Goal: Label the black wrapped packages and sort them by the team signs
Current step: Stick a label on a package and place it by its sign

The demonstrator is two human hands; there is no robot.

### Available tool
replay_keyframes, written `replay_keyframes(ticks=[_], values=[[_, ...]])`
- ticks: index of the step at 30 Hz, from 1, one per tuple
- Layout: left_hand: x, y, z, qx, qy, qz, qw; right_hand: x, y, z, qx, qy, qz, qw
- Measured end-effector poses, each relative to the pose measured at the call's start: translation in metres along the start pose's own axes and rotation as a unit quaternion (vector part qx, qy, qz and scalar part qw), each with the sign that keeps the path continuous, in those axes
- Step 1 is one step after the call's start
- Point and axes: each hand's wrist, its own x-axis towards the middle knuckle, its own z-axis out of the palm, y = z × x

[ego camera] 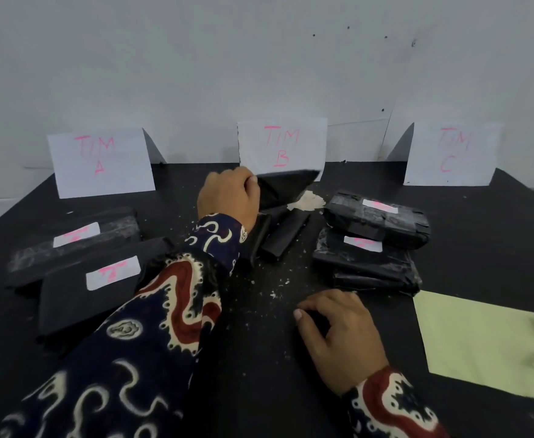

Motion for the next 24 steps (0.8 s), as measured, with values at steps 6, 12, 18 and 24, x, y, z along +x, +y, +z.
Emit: replay_keyframes(ticks=[6,12,18,24], values=[[-0.011,0.015,-0.053,-0.187,0.007,0.018,0.982,-0.002,-0.003,-0.002,0.022,0.023,0.005,0.999],[-0.057,0.016,-0.087,-0.308,-0.089,-0.049,0.946,-0.003,-0.008,-0.009,0.186,0.073,0.1,0.975],[-0.101,0.014,-0.082,-0.42,-0.185,-0.142,0.877,0.001,-0.012,-0.033,0.413,0.068,0.176,0.891],[-0.135,0.002,-0.056,-0.101,-0.149,-0.014,0.984,-0.01,-0.008,-0.036,0.141,0.067,0.213,0.965]])
